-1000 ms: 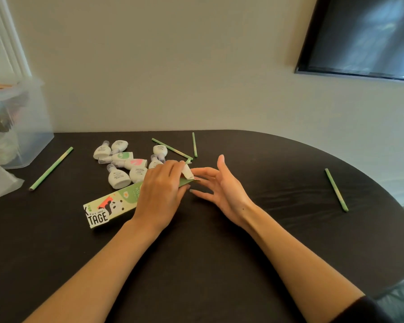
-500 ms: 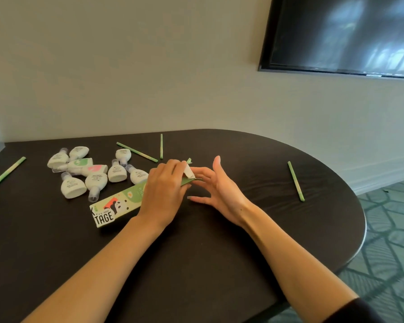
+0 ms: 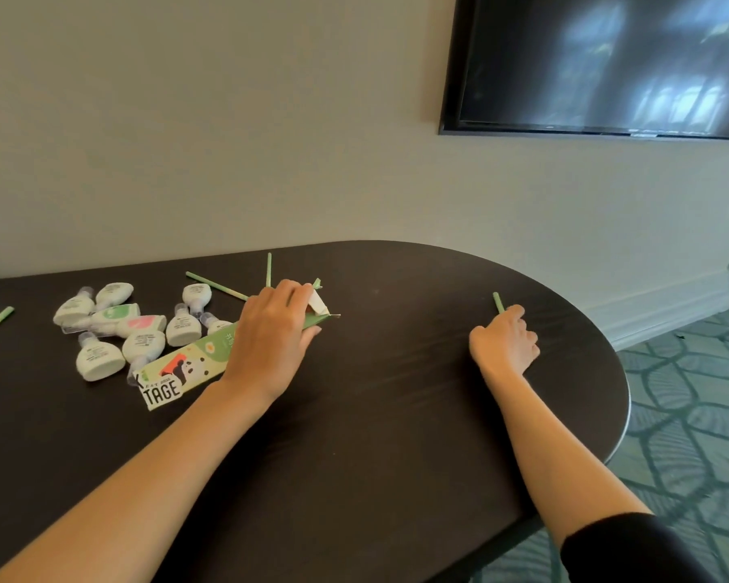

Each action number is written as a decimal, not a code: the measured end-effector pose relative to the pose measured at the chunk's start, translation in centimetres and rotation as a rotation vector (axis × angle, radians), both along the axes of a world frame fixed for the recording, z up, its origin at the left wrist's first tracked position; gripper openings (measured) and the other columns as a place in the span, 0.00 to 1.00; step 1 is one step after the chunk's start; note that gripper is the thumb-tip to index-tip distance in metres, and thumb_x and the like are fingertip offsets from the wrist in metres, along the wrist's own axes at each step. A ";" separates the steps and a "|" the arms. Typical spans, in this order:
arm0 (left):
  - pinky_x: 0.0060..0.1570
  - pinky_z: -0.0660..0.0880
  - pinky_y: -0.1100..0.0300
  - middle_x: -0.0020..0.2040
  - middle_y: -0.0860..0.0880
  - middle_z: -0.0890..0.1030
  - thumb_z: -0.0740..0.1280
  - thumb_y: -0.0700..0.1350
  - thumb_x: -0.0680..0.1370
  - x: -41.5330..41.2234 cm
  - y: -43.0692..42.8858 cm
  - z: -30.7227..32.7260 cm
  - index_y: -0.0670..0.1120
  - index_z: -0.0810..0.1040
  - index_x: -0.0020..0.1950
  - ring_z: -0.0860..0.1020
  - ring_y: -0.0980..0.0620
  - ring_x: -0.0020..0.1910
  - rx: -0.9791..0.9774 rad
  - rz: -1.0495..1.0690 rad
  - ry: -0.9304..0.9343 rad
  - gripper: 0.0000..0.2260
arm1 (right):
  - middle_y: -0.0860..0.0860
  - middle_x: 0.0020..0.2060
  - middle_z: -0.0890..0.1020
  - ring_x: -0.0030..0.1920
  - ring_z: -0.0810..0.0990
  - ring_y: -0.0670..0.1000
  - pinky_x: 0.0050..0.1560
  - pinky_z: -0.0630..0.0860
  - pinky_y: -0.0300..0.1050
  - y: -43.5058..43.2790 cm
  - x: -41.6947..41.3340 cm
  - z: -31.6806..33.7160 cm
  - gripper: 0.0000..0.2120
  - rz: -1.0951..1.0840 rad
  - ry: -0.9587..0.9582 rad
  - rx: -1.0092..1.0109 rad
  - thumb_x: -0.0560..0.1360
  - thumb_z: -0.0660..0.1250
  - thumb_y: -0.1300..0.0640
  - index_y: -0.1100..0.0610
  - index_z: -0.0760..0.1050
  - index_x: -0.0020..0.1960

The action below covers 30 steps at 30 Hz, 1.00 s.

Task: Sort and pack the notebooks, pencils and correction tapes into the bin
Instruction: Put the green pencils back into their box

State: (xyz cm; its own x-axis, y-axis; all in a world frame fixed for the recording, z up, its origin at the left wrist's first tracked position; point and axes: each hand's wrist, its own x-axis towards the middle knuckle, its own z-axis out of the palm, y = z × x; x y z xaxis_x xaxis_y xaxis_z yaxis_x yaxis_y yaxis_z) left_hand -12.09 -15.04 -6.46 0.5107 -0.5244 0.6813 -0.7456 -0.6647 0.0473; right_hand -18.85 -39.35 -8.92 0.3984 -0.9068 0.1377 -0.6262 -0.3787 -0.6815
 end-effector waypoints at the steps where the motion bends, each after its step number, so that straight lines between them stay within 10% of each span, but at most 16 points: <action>1: 0.37 0.76 0.48 0.43 0.39 0.80 0.80 0.37 0.59 0.0 0.0 0.1 0.35 0.78 0.50 0.79 0.39 0.37 0.009 0.003 -0.002 0.22 | 0.61 0.64 0.71 0.64 0.67 0.62 0.63 0.64 0.54 0.1 0.1 -0.1 0.21 0.033 0.008 -0.033 0.75 0.61 0.64 0.63 0.61 0.66; 13: 0.47 0.70 0.47 0.53 0.40 0.77 0.73 0.41 0.70 4.8 5.5 1.5 0.37 0.75 0.59 0.75 0.39 0.50 -0.020 0.233 0.081 0.20 | 0.54 0.42 0.74 0.38 0.70 0.53 0.39 0.65 0.45 8.1 6.8 -0.1 0.04 0.498 -0.036 -0.062 0.77 0.53 0.65 0.57 0.64 0.48; 24: 0.58 0.61 0.51 0.59 0.42 0.75 0.70 0.43 0.73 9.9 12.8 -0.5 0.41 0.72 0.64 0.72 0.42 0.59 -0.046 0.427 0.116 0.20 | 0.54 0.48 0.79 0.44 0.75 0.49 0.44 0.70 0.43 16.9 18.6 -0.3 0.07 0.591 -0.255 0.161 0.77 0.60 0.55 0.57 0.73 0.46; 30: 0.58 0.64 0.46 0.57 0.40 0.78 0.73 0.41 0.71 11.0 12.9 -2.0 0.39 0.75 0.61 0.76 0.39 0.55 -0.056 0.411 0.090 0.20 | 0.59 0.56 0.74 0.60 0.70 0.57 0.60 0.68 0.49 17.2 23.6 -1.0 0.19 0.458 -0.006 -0.045 0.76 0.62 0.47 0.63 0.75 0.54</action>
State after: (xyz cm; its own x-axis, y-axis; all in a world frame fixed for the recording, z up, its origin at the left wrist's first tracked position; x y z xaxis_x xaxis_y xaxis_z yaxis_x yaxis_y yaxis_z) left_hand -1.05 -2.11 -8.48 0.7282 -0.2281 0.6463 -0.4103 -0.9005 0.1444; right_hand 4.74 -22.18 -9.89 0.7558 -0.6306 0.1764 -0.3836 -0.6447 -0.6612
